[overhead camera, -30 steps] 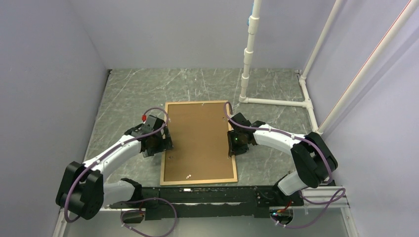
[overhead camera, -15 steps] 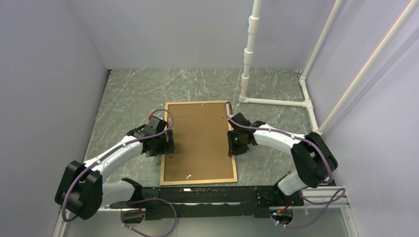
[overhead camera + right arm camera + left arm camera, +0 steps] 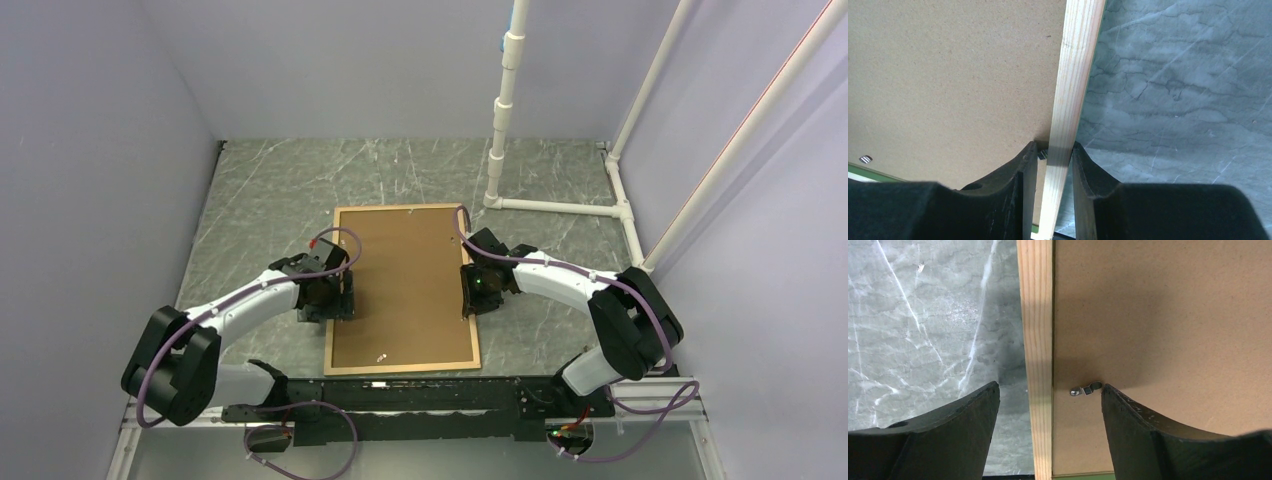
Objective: Put the photo into the frame
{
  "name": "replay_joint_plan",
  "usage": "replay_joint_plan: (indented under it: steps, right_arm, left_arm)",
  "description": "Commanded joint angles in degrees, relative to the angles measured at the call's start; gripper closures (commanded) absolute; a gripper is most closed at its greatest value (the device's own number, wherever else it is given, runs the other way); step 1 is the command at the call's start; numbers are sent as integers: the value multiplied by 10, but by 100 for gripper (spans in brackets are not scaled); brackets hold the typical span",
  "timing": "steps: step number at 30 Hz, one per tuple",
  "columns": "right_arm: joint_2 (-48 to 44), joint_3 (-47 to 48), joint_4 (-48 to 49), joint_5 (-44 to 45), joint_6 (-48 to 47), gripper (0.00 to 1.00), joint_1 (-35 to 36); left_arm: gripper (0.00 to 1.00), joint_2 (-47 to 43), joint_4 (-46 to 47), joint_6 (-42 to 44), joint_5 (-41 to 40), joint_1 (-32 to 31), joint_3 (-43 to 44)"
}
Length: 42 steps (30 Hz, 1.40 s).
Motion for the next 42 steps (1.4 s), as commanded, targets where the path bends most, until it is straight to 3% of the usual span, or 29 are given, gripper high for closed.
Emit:
replay_joint_plan:
  steps: [1,12,24,33,37,42]
  right_arm:
    - [22,-16,-3,29,-19,100,-1]
    - [29,-18,3,24,-19,100,-1]
    - [32,-24,11,10,-20,100,-1]
    - [34,-23,12,6,-24,100,-1]
    - [35,-25,14,2,-25,100,-2]
    - [38,-27,15,2,-27,100,-1]
  left_arm:
    - [23,12,-9,16,-6,-12,11]
    - [41,5,-31,12,-27,-14,15]
    - [59,34,-27,-48,-81,-14,20]
    - [84,19,-41,-72,-102,-12,17]
    - [100,31,-55,-76,-104,-7,24]
    - [100,22,-54,-76,-93,-3,21]
